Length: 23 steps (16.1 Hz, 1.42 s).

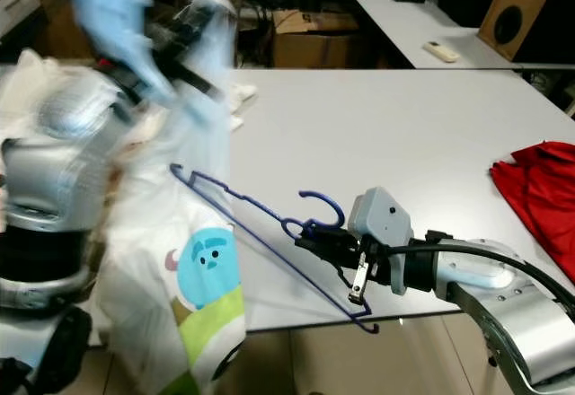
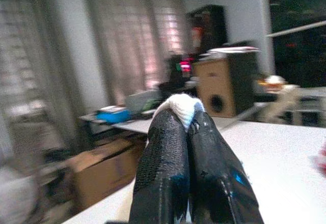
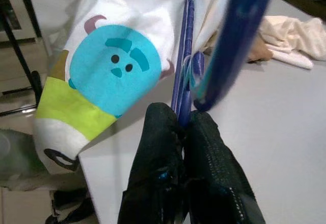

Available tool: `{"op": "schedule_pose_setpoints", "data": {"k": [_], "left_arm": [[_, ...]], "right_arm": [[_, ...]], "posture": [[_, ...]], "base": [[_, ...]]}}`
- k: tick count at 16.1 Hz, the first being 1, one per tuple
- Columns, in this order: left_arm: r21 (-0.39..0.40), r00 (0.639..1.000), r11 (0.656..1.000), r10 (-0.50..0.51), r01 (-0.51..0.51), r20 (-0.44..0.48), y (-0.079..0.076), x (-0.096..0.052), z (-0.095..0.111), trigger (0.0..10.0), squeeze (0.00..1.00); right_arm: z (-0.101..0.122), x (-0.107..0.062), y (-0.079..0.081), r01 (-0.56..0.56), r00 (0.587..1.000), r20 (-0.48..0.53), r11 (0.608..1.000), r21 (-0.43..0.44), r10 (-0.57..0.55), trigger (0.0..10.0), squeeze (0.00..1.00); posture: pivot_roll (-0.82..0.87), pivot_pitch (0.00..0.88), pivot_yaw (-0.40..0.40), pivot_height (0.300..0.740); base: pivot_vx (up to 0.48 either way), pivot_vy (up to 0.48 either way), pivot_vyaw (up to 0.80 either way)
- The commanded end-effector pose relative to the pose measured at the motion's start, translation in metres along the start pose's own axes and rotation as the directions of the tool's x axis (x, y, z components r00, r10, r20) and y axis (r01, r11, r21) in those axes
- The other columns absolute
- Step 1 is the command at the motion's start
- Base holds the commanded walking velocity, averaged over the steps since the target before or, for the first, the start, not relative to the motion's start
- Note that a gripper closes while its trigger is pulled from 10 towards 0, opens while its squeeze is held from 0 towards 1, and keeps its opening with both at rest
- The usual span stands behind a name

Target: Hang hanger

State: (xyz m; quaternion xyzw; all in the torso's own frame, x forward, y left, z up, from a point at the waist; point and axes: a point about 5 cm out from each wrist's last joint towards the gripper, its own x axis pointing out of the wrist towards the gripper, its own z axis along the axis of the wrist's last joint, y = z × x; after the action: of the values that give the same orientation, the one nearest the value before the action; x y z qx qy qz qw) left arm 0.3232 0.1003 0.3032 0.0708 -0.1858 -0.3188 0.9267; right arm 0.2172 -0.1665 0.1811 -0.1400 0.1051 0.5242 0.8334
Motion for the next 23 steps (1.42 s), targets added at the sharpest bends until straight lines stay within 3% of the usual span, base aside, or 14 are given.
{"op": "schedule_pose_setpoints", "data": {"k": [1,3,6,9,10,11,12,13,14,15,18,20,21,23], "left_arm": [[-0.002,1.0,1.0,-0.016,0.017,0.026,-0.002,-0.003,0.006,10.0,0.0],[-0.021,0.997,0.999,-0.049,0.051,0.059,-0.009,-0.001,0.012,10.0,0.0],[-0.074,0.987,0.99,-0.108,0.118,0.121,-0.019,0.001,0.027,10.0,0.0],[-0.104,0.973,0.982,-0.139,0.16,0.186,-0.022,-0.001,0.041,10.0,0.0],[-0.116,0.965,0.979,-0.14,0.169,0.221,-0.021,-0.001,0.047,10.0,0.0],[-0.122,0.952,0.977,-0.139,0.177,0.271,-0.019,-0.003,0.057,10.0,0.0],[-0.134,0.943,0.975,-0.131,0.179,0.305,-0.016,-0.004,0.063,10.0,0.0],[-0.139,0.938,0.976,-0.115,0.168,0.327,-0.012,-0.007,0.067,10.0,0.0],[-0.141,0.94,0.977,-0.107,0.16,0.325,-0.011,-0.008,0.067,10.0,0.0],[-0.143,0.945,0.979,-0.095,0.145,0.313,-0.009,-0.009,0.064,10.0,0.0],[-0.123,0.99,0.992,0.002,0.016,0.142,-0.003,-0.006,0.032,10.0,0.0],[-0.096,0.996,0.993,0.067,-0.073,-0.064,-0.006,-0.003,-0.015,10.0,0.0],[-0.073,0.988,0.994,0.073,-0.084,-0.137,-0.01,-0.005,-0.034,10.0,0.0],[0.009,0.923,0.982,0.179,-0.187,-0.34,-0.012,-0.021,-0.095,10.0,0.0]], "right_arm": [[0.003,0.003,-0.001,0.002,1.0,0.003,1.0,-0.012,-0.002,10.0,0.0],[0.005,0.004,-0.007,0.038,0.999,-0.003,0.999,-0.029,-0.038,10.0,0.0],[0.007,0.002,-0.041,0.226,0.974,-0.014,0.971,-0.073,-0.227,10.0,0.0],[0.029,0.006,-0.088,0.451,0.892,0.067,0.881,-0.143,-0.446,10.0,0.0],[0.049,0.006,-0.105,0.549,0.835,0.162,0.817,-0.178,-0.526,10.0,0.0],[0.094,-0.003,-0.125,0.707,0.681,0.396,0.694,-0.135,-0.616,10.0,0.0],[0.128,-0.018,-0.135,0.784,0.513,0.559,0.621,0.004,-0.651,10.0,0.0],[0.147,-0.022,-0.135,0.762,0.507,0.63,0.648,-0.007,-0.589,10.0,0.0],[0.146,-0.02,-0.135,0.751,0.53,0.623,0.66,-0.029,-0.575,10.0,0.0],[0.139,-0.011,-0.134,0.713,0.59,0.587,0.699,-0.055,-0.555,10.0,0.0],[0.068,0.031,-0.113,0.512,0.827,0.36,0.843,-0.165,-0.432,10.0,0.0],[0.011,0.039,-0.097,0.431,0.894,0.201,0.89,-0.149,-0.4,10.0,0.0],[-0.003,0.038,-0.089,0.406,0.909,0.154,0.904,-0.133,-0.386,10.0,0.0],[-0.031,0.029,-0.061,0.304,0.953,0.044,0.942,-0.141,-0.301,10.0,0.0]], "posture": [[-0.03,0.0,-0.029,0.74],[-0.02,0.0,-0.035,0.74],[-0.02,0.0,-0.043,0.74],[-0.01,0.0,-0.05,0.74],[-0.01,0.0,-0.05,0.74],[-0.01,0.0,-0.055,0.74],[0.0,0.0,-0.064,0.74],[0.0,0.0,-0.071,0.74],[0.0,0.0,-0.072,0.74],[0.0,0.0,-0.076,0.74],[0.0,0.0,-0.066,0.74],[0.0,0.0,-0.058,0.74],[0.0,0.0,-0.053,0.74],[-0.01,0.0,-0.038,0.74]], "base": [[0.0,0.0,0.0],[0.0,0.0,0.0],[0.0,0.0,0.0],[0.0,0.0,0.0],[0.0,0.0,0.0],[0.0,0.0,0.0],[0.0,0.0,0.0],[0.0,0.0,0.0],[0.0,0.0,0.0],[0.0,0.0,0.0],[0.0,0.0,0.0],[0.0,0.0,0.0],[0.0,0.0,0.0],[0.0,0.0,0.0]]}}
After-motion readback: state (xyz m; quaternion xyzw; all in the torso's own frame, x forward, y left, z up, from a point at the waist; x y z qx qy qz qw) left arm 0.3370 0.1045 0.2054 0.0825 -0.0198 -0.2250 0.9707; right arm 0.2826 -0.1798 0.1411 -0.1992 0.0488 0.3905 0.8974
